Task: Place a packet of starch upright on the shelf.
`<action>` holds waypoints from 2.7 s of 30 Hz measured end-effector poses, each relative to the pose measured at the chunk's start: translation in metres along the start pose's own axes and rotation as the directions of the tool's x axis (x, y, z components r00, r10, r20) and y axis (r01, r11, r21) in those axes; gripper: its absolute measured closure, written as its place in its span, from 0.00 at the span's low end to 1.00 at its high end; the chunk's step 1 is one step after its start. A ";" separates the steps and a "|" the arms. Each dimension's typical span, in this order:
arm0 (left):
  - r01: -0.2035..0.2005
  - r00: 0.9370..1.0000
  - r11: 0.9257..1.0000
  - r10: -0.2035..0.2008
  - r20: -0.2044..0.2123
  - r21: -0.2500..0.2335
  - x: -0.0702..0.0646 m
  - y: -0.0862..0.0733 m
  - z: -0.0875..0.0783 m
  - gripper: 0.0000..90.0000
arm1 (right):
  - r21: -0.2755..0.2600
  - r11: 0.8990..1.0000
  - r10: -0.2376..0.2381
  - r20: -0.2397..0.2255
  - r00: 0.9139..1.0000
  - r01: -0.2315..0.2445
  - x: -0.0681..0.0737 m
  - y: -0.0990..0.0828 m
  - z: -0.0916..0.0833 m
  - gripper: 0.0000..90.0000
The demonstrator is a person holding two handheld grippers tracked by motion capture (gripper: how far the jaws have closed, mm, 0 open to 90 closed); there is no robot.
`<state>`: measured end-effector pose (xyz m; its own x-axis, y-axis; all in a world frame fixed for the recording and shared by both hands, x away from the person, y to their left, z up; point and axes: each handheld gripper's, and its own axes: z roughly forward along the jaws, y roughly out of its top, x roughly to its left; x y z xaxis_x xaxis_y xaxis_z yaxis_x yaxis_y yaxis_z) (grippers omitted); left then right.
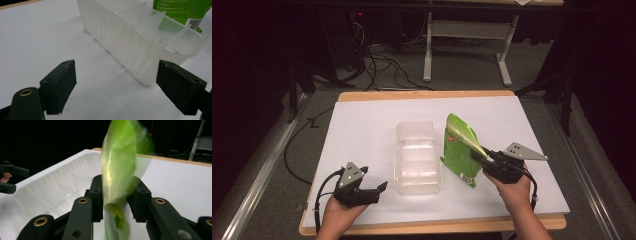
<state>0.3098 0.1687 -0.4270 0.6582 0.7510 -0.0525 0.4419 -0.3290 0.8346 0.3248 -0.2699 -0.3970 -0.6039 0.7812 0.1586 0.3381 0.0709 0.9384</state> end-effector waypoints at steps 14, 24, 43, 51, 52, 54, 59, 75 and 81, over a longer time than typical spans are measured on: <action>-0.004 1.000 1.000 0.004 -0.007 0.003 -0.001 0.000 0.001 0.19 | 0.064 0.997 0.052 -0.028 0.998 -0.050 -0.008 -0.012 0.010 0.81; -0.007 1.000 1.000 0.007 -0.004 0.008 -0.002 -0.001 0.002 0.19 | 0.068 0.996 0.057 -0.027 0.998 -0.055 -0.009 -0.010 0.011 0.91; 0.005 1.000 1.000 -0.005 0.008 0.003 -0.001 0.000 0.002 0.19 | 0.039 0.999 -0.031 -0.003 0.999 0.032 -0.002 -0.002 0.007 0.92; 0.006 1.000 1.000 -0.006 0.001 -0.007 -0.002 -0.001 0.001 0.19 | 0.000 1.000 -0.023 0.004 1.000 0.023 -0.009 0.005 -0.005 0.92; 0.007 1.000 1.000 -0.007 -0.002 -0.011 -0.002 0.000 0.001 0.19 | -0.002 1.000 -0.027 0.004 1.000 0.027 -0.010 0.006 -0.007 0.92; 0.006 1.000 1.000 -0.006 -0.004 -0.013 -0.002 0.000 0.001 0.19 | -0.005 1.000 -0.028 0.003 1.000 0.028 -0.010 0.007 -0.008 0.92; 0.005 1.000 1.000 -0.005 -0.008 -0.018 -0.002 0.000 0.001 0.19 | -0.011 0.999 -0.035 0.006 0.999 0.035 -0.009 0.009 -0.010 0.94; 0.015 1.000 0.999 -0.015 -0.006 -0.028 0.002 -0.002 0.000 0.19 | -0.041 0.997 -0.063 -0.045 0.997 0.062 -0.002 0.043 -0.015 0.94; 0.026 0.999 0.999 -0.028 -0.029 -0.042 0.003 -0.002 -0.003 0.19 | -0.067 0.996 -0.062 -0.065 0.996 0.057 -0.002 0.053 -0.009 0.94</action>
<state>0.3094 0.1732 -0.4272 0.6275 0.7763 -0.0594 0.4330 -0.2846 0.8553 0.3379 -0.2736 -0.3446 -0.6690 0.7335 0.1200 0.2539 0.0738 0.9644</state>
